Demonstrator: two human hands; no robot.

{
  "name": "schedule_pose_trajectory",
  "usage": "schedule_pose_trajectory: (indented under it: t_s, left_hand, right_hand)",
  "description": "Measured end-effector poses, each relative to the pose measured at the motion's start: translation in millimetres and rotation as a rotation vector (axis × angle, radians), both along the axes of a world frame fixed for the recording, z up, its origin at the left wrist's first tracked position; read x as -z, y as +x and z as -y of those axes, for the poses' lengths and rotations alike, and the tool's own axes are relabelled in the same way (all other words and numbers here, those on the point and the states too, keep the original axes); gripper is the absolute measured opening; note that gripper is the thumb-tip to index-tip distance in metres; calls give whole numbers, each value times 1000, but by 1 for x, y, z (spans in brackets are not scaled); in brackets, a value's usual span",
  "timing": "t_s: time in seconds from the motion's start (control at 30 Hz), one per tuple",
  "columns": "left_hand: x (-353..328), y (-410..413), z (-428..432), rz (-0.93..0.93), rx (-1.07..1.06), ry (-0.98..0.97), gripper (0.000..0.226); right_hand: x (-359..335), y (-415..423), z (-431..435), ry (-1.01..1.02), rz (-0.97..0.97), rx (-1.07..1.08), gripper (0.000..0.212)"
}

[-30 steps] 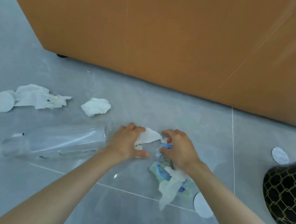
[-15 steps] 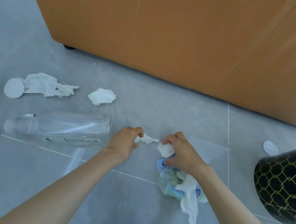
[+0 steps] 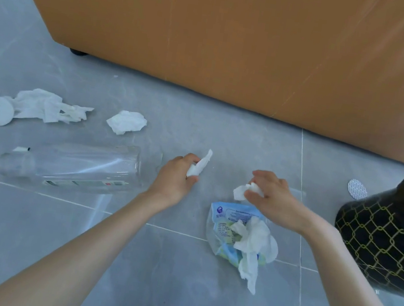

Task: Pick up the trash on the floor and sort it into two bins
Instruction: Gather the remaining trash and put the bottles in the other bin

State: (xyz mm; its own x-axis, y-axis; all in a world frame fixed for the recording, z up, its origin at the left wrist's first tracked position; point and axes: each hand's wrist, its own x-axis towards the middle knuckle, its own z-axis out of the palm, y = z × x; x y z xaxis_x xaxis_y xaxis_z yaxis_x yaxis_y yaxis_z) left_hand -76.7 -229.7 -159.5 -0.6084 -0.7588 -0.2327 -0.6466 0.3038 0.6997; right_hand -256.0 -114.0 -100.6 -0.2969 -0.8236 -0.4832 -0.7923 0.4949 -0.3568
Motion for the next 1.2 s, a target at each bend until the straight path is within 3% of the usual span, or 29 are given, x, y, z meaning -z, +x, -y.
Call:
schedule_pose_trajectory:
  t_s: [0.1,0.23,0.33,0.43,0.57,0.7,0.83,0.93,1.03,1.2]
  left_hand:
    - [-5,-14,-8,-60,19,33,35]
    - [-9,-29,-21,-124,61,90,37]
    - [-16,-37,-29,-206,50,195,49]
    - [-17,-43,-37,-252,42,288,55]
    - [-10,-45,-42,-110,180,407,67]
    - [4,-39,-56,212,444,229,86]
    - [14,-37,-68,235,469,136,59]
    - [14,-43,-70,308,474,53,37]
    - [12,-50,-66,383,467,4,31]
    - [5,-55,-42,447,380,-87,32]
  right_hand:
    - [0,11,-25,210,-2,-14,31]
    - [16,32,-48,341,-70,-131,48]
    - [36,37,-61,303,-135,-183,55]
    - [53,36,-69,127,-202,-204,41]
    - [56,29,-79,-49,-13,35,21]
    - [39,17,-87,-265,130,441,25]
    - [33,-6,-99,-463,90,610,13]
    - [44,-15,-115,-312,138,583,22]
    - [59,-7,-128,-171,224,515,40]
    - [75,0,-128,-190,74,403,40]
